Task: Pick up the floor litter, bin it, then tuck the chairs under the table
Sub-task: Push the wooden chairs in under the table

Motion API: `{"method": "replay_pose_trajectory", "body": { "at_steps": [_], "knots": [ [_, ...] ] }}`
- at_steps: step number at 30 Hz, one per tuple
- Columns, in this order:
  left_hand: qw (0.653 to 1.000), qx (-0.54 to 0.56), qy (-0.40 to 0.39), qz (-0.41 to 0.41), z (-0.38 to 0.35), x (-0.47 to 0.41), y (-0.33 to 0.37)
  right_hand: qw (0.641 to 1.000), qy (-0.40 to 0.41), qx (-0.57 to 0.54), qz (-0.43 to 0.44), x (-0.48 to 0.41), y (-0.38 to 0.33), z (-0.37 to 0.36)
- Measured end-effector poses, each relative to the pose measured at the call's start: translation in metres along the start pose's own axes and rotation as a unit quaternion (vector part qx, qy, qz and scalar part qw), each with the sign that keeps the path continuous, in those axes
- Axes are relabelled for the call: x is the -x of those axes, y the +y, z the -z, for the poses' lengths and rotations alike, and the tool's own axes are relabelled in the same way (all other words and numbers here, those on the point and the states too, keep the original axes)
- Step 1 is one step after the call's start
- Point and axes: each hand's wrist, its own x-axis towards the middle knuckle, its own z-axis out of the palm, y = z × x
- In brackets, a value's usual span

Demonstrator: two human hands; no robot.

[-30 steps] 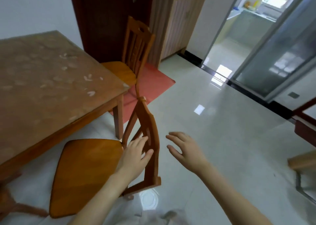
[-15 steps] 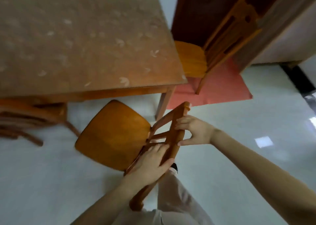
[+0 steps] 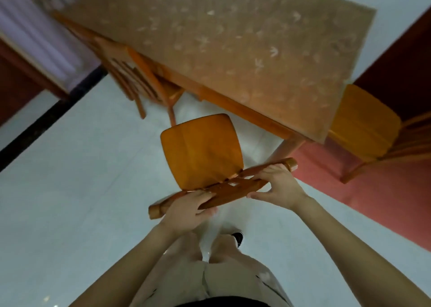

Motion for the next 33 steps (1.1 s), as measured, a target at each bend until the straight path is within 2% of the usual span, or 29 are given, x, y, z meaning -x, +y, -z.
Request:
{"method": "replay_pose_trajectory", "body": {
  "at_steps": [3, 12, 21, 24, 33],
  "knots": [
    [0.998, 0.019, 0.025, 0.045, -0.001, 0.010, -0.002, 1.000, 0.005, -0.003, -0.021, 0.002, -0.002, -0.001],
    [0.997, 0.045, 0.035, 0.057, -0.001, 0.031, -0.009, 0.996, 0.047, -0.039, -0.067, 0.031, -0.029, -0.020],
    [0.998, 0.047, -0.001, 0.048, -0.001, 0.049, -0.040, 0.986, 0.103, -0.060, -0.115, 0.064, -0.067, -0.050],
    [0.999, 0.041, -0.020, 0.021, 0.003, 0.056, -0.052, 0.980, 0.122, -0.074, -0.135, 0.077, -0.087, -0.061],
    [0.996, 0.025, -0.089, -0.015, 0.020, 0.070, -0.060, 0.961, 0.113, -0.115, -0.225, 0.104, -0.131, -0.078]
  ]
}}
